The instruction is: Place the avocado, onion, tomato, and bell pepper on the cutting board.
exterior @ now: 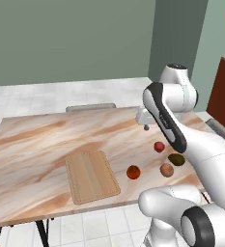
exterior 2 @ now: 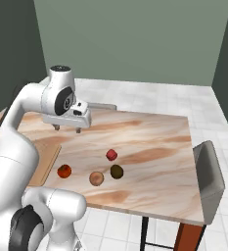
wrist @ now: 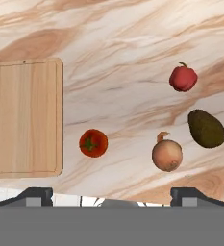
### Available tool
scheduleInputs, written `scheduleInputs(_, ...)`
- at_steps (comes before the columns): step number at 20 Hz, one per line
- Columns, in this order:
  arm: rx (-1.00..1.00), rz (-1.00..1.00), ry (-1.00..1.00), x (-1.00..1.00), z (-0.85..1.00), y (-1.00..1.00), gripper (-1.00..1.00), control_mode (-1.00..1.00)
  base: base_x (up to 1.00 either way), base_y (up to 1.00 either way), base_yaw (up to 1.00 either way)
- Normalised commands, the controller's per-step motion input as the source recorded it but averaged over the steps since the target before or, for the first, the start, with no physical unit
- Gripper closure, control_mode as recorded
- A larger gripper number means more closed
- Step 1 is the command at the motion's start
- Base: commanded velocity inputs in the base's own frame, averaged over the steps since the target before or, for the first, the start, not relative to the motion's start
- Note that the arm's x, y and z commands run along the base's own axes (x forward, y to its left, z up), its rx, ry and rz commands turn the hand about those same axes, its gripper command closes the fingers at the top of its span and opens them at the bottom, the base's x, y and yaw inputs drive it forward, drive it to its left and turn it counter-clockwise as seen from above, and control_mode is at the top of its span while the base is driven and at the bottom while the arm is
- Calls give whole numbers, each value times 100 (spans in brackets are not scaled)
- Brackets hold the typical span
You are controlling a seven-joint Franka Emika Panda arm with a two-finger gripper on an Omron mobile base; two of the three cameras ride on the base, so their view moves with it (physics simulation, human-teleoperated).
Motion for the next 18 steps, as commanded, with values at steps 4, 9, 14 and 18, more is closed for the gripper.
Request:
scheduleInputs(4,0,0,10,-25,-46,10,-100,-100,0,0,0)
scheduleInputs(9,0,0,10,-13,-48,17,-100,-100,0,0,0)
scheduleInputs(14,0,2,10,-5,-49,18,-100,-100,0,0,0)
scheduleInputs(18,0,3,9,-2,-55,19,-100,-100,0,0,0)
